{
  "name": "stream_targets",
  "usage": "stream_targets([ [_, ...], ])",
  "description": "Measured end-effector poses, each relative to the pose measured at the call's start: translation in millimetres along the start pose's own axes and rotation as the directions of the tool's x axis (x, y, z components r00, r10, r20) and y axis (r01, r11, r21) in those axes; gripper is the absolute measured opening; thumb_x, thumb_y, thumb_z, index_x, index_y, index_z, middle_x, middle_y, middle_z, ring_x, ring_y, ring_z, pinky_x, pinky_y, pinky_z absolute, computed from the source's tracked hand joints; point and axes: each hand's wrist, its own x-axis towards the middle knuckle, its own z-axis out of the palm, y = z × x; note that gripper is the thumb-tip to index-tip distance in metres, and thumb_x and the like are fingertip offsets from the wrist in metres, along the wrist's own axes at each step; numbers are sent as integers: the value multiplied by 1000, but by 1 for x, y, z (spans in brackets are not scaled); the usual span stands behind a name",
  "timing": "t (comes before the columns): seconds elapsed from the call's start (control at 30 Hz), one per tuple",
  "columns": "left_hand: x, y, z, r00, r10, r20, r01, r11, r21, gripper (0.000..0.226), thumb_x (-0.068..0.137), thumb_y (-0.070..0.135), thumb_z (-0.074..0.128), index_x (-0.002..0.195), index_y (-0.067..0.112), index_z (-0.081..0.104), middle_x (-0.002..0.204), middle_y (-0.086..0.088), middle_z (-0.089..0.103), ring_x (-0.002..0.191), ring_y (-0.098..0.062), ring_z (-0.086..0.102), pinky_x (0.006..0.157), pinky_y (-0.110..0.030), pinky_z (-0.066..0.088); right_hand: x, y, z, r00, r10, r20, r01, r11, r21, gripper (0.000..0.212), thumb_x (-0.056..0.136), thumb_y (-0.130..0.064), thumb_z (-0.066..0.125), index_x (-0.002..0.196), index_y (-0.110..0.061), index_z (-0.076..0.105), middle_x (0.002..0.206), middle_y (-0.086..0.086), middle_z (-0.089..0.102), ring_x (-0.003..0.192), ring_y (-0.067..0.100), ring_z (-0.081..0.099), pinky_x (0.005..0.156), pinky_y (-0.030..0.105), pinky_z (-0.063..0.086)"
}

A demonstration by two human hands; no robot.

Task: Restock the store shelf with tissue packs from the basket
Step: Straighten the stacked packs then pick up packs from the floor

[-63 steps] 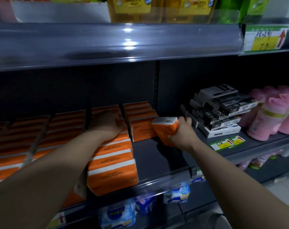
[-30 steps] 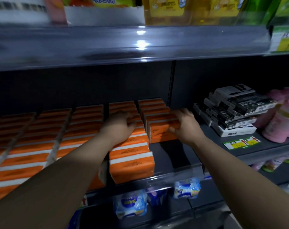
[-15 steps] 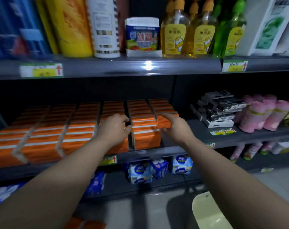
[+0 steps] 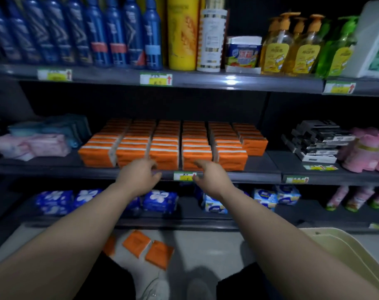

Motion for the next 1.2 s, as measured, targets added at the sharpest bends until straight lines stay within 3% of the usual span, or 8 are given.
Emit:
stream_targets([
  [0.13,-24,-42,11,990,-134,52,133,991,36,24,87,39,58,99,20,66,102,-3,67,95,-25,61,77,-34,51,-1,-19,41,998,-36,45,35,999,11,48,84,-18,61,131,-16,55,130,10,60,121,29,53,99,35,44],
  [0.23,-35,-79,27,966,-231,116,227,973,46,27,86,40,60,103,20,66,108,-4,67,102,-26,61,83,-34,51,3,-26,80,991,-25,128,24,1000,10,48,84,-20,60,132,-19,54,130,8,60,119,26,55,98,33,45],
  [0.43,-56,-159,82,882,-403,246,400,914,64,16,83,34,60,76,20,59,94,-4,66,98,-25,62,81,-31,48,10,-34,167,963,-21,268,14,1000,27,48,85,-22,59,133,-21,54,136,3,56,126,23,50,101,31,40],
  [0.57,-66,-210,129,833,-465,299,461,883,88,28,87,37,58,104,18,69,114,-6,65,108,-24,60,87,-32,48,20,-35,227,940,-14,342,-5,999,55,41,86,-18,59,126,-16,58,129,7,61,121,26,54,96,31,42],
  [0.67,-70,-243,166,802,-488,345,501,863,57,30,89,37,55,101,14,71,114,-11,66,108,-27,60,86,-31,45,25,-31,270,918,-10,397,-29,995,91,39,89,-17,59,127,-19,59,128,6,62,117,24,57,94,28,42],
  [0.77,-70,-274,203,727,-567,387,592,804,65,36,91,35,54,115,11,65,124,-13,61,116,-27,55,92,-30,42,31,-24,309,889,16,458,-69,993,100,38,88,-20,59,126,-24,60,125,6,64,112,26,59,92,29,44],
  [0.87,-69,-303,240,654,-641,402,675,735,74,45,91,36,54,124,6,57,132,-15,55,121,-29,51,98,-33,42,38,-13,347,862,55,504,-119,988,96,31,83,-20,59,112,-25,67,112,5,69,100,27,64,86,33,49],
  [1.2,-35,-345,342,391,-824,410,912,405,-57,53,91,34,56,127,-3,44,130,-26,51,119,-39,51,95,-40,42,52,34,417,853,74,517,-122,991,61,39,88,-24,59,127,-26,59,126,3,62,115,24,56,97,30,40],
])
